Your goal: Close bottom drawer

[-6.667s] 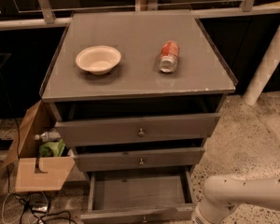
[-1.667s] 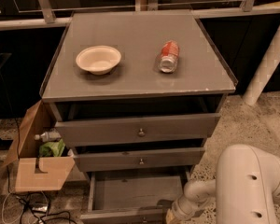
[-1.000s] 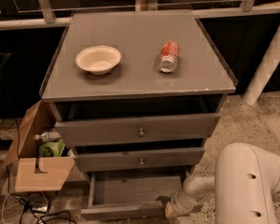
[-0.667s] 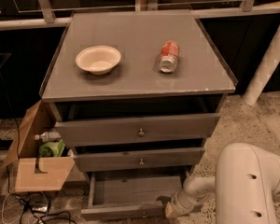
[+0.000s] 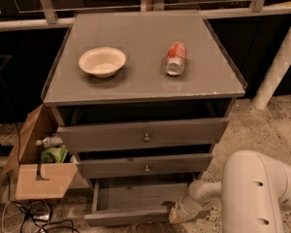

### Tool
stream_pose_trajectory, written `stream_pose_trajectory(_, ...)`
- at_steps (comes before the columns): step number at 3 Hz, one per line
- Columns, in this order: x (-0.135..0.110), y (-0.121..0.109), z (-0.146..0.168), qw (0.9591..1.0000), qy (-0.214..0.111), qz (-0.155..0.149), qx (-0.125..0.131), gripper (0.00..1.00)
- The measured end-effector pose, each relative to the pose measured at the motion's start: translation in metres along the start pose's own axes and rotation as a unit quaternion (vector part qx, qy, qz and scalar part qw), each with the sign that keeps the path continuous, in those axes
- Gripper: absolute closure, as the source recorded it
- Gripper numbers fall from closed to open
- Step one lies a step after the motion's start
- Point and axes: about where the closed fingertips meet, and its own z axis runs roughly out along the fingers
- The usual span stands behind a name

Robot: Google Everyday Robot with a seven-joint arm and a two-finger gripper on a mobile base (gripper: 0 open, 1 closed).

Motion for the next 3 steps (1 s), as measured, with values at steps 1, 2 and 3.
stream_pose_trajectory(1,-0.017,0.008,-0.008,0.9998,-0.021,-0.003,-0.004,1.00)
stream_pose_trajectory(2,-0.050,0.020,-0.025,0.9981,-0.060,-0.009,-0.011,1.00)
stream_pose_trajectory(3,-0.072,0.025,-0.037,0.9963,-0.084,-0.010,-0.016,1.00)
